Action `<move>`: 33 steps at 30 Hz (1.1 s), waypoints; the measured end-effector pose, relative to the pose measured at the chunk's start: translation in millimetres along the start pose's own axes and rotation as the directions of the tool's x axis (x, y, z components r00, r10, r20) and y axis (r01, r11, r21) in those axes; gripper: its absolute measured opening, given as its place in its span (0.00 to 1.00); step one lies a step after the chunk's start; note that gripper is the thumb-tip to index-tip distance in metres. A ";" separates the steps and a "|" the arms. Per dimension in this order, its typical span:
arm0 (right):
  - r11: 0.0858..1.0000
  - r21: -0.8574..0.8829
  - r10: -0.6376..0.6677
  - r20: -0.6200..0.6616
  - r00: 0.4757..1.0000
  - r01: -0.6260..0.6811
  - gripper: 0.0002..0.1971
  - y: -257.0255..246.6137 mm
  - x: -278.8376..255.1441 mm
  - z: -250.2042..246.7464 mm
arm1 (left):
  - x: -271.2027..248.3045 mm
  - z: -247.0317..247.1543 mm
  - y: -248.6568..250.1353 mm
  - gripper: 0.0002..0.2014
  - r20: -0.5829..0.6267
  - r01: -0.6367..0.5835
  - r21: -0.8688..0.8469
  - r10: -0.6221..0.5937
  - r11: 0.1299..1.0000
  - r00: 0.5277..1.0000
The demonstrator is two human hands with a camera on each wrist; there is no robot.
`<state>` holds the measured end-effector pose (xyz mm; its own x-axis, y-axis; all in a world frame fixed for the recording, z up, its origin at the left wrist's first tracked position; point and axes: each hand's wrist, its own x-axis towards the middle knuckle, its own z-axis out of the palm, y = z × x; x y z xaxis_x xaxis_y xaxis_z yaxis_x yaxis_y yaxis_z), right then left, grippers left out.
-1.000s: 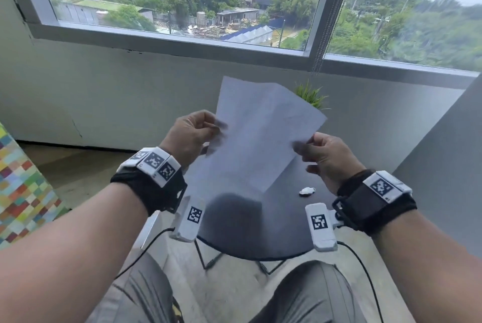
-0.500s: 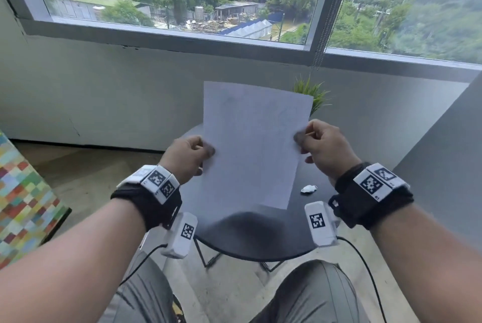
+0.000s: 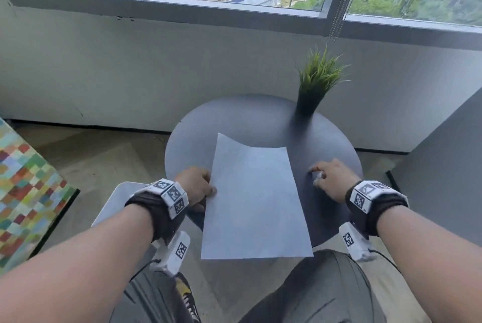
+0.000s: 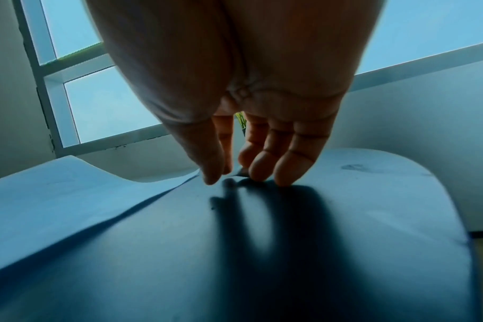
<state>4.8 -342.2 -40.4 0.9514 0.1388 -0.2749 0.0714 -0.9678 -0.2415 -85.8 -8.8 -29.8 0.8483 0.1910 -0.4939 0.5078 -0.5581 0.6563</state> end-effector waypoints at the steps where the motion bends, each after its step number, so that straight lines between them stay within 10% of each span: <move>1: 1.000 -0.022 -0.007 0.005 1.000 0.007 0.17 1.0 3.4 2.0 | 1.5 -1.1 0.6 0.09 0.002 0.009 0.029 -0.010 1.000 1.000; 7: 0.993 -0.116 0.005 -0.013 1.000 -0.007 0.05 3.9 15.4 -2.3 | 8.8 -9.8 18.8 0.40 -0.087 -0.119 0.527 0.193 0.841 0.977; 20: 0.992 -0.123 0.004 0.014 1.000 -0.003 0.09 16.0 16.6 -11.6 | 7.3 25.6 28.1 0.36 0.297 -0.394 0.807 0.273 0.441 0.915; 27: 0.969 0.186 -0.173 0.045 0.984 0.162 0.05 -31.7 5.4 -17.0 | 4.1 27.1 46.1 0.34 0.302 -0.402 0.833 0.297 0.380 0.906; 33: 0.931 0.233 -0.314 0.115 0.942 0.281 0.04 -85.0 0.0 -2.8 | 17.3 50.4 66.9 0.55 0.345 -0.442 0.798 0.289 0.410 0.893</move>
<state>-0.5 -260.5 -17.3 0.8397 0.4588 -0.2906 0.2643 -0.8127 -0.5192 -44.7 -83.6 -23.1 0.8523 -0.2700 -0.4481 -0.2863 -0.9576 0.0324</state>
